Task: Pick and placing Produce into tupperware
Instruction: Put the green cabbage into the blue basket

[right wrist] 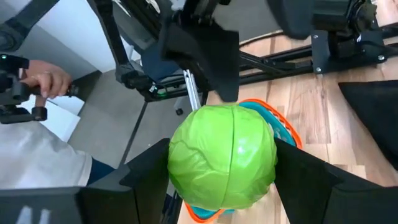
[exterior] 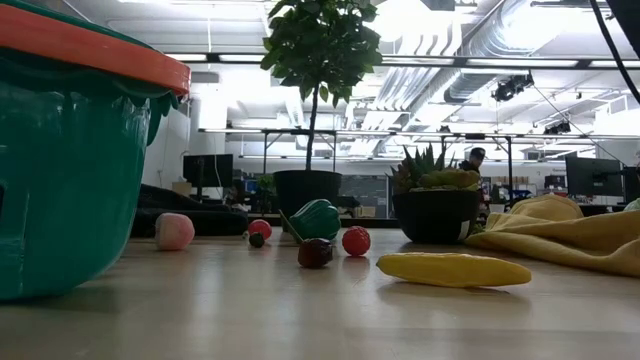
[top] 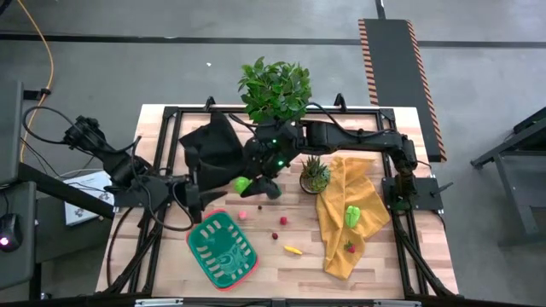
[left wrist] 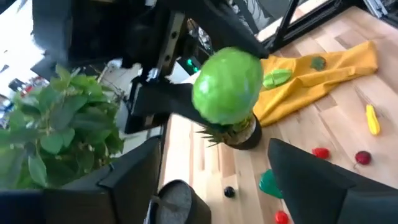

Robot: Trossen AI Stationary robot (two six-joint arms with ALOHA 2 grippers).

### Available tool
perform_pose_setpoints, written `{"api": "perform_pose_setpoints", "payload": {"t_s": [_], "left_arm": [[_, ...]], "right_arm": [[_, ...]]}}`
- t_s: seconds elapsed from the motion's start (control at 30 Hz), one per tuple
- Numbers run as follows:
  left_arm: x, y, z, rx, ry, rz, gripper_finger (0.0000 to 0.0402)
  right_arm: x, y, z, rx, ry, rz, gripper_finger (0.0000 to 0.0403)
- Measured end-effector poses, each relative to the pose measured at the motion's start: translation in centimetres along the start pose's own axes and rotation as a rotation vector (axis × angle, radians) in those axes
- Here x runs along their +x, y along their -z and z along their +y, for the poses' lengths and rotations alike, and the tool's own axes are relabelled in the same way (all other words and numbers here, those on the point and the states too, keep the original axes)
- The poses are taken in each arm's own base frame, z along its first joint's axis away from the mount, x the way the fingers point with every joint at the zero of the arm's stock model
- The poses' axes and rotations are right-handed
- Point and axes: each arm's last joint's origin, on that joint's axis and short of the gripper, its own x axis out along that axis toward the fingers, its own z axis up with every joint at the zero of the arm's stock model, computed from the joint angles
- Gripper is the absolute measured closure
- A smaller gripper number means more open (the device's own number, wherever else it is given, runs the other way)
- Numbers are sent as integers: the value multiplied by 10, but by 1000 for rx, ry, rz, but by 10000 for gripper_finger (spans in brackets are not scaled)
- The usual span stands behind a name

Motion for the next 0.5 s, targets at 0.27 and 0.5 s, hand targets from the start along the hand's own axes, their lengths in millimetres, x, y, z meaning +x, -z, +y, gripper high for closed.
{"api": "perform_pose_setpoints", "payload": {"t_s": [0.27,0.5], "left_arm": [[6,-13,-3,46,-36,-67,101],[6,-15,-1,54,-59,-80,110]], "right_arm": [[-1,-7,3,4,-21,-69,171],[-1,-11,4,0,-25,-103,171]]}}
